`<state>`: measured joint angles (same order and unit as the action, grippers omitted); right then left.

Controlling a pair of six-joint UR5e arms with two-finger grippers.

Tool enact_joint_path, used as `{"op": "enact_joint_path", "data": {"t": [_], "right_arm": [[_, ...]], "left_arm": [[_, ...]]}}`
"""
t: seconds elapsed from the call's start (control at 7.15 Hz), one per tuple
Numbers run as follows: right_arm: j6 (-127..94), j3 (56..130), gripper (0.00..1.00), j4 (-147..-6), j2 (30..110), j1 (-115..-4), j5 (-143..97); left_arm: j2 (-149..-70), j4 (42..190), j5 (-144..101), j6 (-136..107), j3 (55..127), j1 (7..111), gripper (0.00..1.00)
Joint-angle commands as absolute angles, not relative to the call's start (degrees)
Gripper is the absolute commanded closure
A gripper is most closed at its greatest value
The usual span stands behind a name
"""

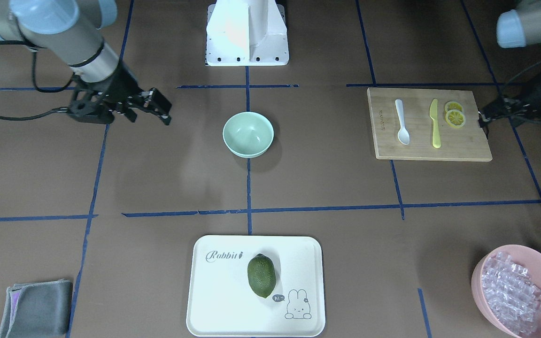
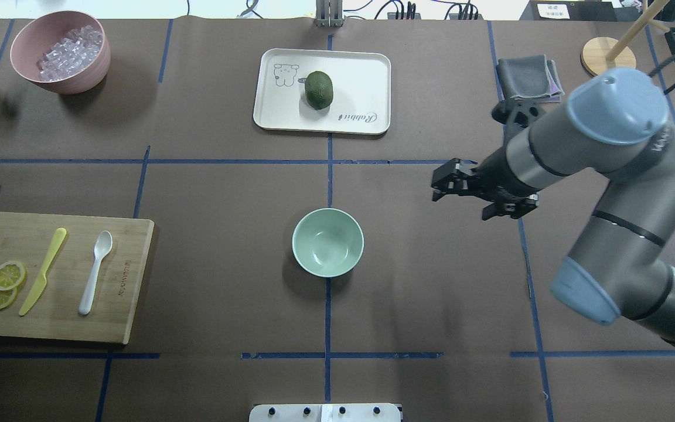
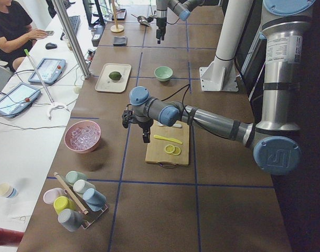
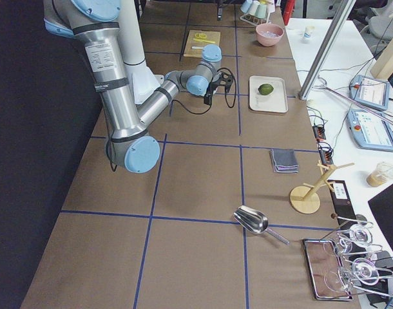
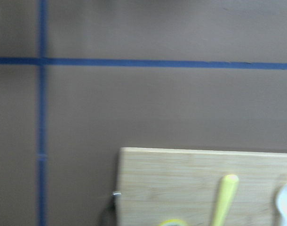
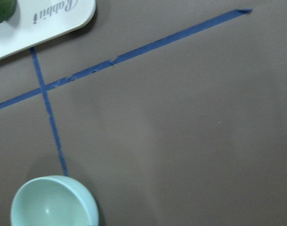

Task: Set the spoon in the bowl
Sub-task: 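Release the bowl and raise the right gripper while the left arm reaches out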

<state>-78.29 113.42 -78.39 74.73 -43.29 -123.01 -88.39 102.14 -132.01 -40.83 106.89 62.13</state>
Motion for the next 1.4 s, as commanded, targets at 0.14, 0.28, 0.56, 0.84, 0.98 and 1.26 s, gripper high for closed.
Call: {"op": "enact_joint_path", "data": {"t": [0.14, 0.28, 0.56, 0.84, 0.98, 1.26], "right_arm": [[-69.44, 114.35, 0.0, -78.31, 80.85, -47.28, -123.4], [-69.43, 114.26, 0.0, -78.31, 80.86, -47.2, -123.31], [-69.43, 114.0, 0.0, -78.31, 80.51, -46.93, -122.7], [-69.43, 114.0, 0.0, -78.31, 80.33, -46.93, -122.61], [-69.43, 114.08, 0.0, -78.31, 80.33, -46.93, -122.61], [-69.43, 114.08, 0.0, -78.31, 80.42, -46.93, -122.52]], "left_arm": [[-88.94, 107.4, -119.27, -51.15, 108.54, 48.09, 0.06], [-90.51, 107.66, -118.92, -51.07, 108.54, 45.2, 0.06], [-91.76, 108.28, -117.17, -50.71, 108.63, 41.07, 0.09], [-92.37, 108.28, -113.13, -50.71, 108.72, 36.84, 0.15], [-92.29, 108.19, -113.03, -49.93, 108.72, 36.65, 0.18], [-91.32, 108.11, -112.94, -46.32, 108.81, 37.26, 0.2]]}}
